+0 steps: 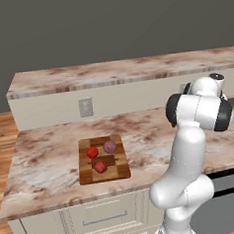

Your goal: Place the avocado, onion, tomato, and bell pepper on the cutting board.

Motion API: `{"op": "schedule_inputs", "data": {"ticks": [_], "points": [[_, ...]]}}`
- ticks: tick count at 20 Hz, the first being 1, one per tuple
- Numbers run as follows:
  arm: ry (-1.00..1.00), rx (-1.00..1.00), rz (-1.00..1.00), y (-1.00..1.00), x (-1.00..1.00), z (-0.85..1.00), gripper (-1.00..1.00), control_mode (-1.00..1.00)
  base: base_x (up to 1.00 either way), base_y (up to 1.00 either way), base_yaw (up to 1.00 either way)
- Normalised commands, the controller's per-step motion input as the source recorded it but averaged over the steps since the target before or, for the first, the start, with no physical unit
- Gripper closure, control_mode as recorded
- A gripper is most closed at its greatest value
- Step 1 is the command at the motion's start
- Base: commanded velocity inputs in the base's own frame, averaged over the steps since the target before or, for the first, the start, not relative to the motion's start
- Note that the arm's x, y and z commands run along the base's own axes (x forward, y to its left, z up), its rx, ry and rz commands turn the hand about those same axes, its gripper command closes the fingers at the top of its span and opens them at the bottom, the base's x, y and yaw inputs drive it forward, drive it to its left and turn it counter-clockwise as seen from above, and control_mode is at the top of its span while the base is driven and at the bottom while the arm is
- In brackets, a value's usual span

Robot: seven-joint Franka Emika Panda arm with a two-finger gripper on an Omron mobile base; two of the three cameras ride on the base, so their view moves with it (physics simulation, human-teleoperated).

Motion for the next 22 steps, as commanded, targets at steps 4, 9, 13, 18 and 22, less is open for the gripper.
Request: {"op": "schedule_inputs", "data": {"ticks": [4,9,13,18,22], "points": [[0.03,0.00,0.00,-0.05,0.03,-0.15,-1.00,-1.00,0.00,0.00,0.00],[0.03,0.00,0.00,0.00,0.09,-0.18,-1.00,-1.00,0.00,0.00,0.00],[0.04,0.00,0.00,0.00,0.16,-0.20,-1.00,-1.00,0.00,0.00,0.00],[0.06,0.00,0.00,0.00,0.22,-0.20,-1.00,-1.00,0.00,0.00,0.00],[0.06,0.00,0.00,-0.02,0.23,-0.19,-1.00,-1.00,0.00,0.00,0.00]]}}
